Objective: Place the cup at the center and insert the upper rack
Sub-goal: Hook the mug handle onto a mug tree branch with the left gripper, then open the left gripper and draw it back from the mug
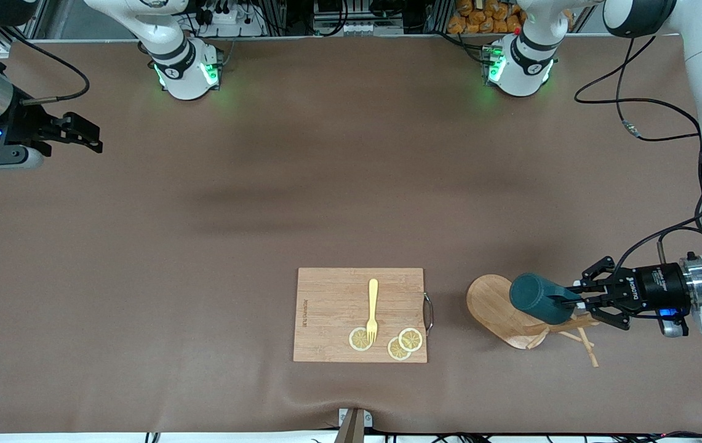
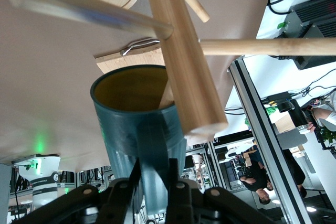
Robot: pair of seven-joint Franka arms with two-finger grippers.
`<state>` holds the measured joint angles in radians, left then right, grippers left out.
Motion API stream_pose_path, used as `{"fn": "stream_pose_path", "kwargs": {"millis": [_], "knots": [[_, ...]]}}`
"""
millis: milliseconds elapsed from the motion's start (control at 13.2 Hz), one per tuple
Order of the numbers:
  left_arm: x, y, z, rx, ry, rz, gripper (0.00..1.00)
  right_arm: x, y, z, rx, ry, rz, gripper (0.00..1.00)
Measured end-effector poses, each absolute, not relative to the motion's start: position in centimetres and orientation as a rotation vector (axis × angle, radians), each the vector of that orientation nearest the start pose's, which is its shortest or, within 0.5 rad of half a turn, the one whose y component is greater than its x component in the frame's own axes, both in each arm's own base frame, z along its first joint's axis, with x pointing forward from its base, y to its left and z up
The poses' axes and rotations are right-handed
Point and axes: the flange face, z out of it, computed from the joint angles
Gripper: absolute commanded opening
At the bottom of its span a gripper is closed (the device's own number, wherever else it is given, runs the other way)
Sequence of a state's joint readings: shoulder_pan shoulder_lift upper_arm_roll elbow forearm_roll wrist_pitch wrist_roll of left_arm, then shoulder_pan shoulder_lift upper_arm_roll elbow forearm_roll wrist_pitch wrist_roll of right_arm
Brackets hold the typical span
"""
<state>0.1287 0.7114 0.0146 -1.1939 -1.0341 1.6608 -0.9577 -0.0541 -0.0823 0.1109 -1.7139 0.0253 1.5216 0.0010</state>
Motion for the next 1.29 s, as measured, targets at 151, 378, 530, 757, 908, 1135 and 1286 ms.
{"fn": "stream_pose_path", "kwargs": {"millis": [151, 378, 530, 757, 908, 1135, 1286], "knots": [[73.9, 2.4, 38.8, 1.722, 1.373, -0.724, 0.0, 52.0, 3.5, 59.8, -3.123, -0.086, 0.164, 1.0], [73.9, 2.9, 38.6, 1.715, 1.369, -0.719, 0.01, 52.2, 3.4, 59.5, -3.123, -0.084, 0.144, 1.0], [73.9, 3.2, 38.5, 1.711, 1.37, -0.719, 0.08, 52.4, 3.4, 59.1, -3.124, -0.083, 0.13, 1.0], [73.9, 3.1, 38.4, 1.706, 1.369, -0.721, 0.79, 52.5, 3.4, 59.0, -3.124, -0.083, 0.113, 1.0], [74.0, 3.1, 38.2, 1.684, 1.365, -0.73, 1.0, 52.6, 3.4, 59.1, -3.125, -0.083, 0.095, 1.0], [74.2, 3.3, 38.5, 1.663, 1.374, -0.733, 1.0, 52.6, 3.4, 59.2, -3.125, -0.081, 0.089, 1.0], [74.3, 3.4, 39.0, 1.659, 1.376, -0.726, 1.0, 52.6, 3.4, 59.2, -3.125, -0.081, 0.088, 1.0]]}}
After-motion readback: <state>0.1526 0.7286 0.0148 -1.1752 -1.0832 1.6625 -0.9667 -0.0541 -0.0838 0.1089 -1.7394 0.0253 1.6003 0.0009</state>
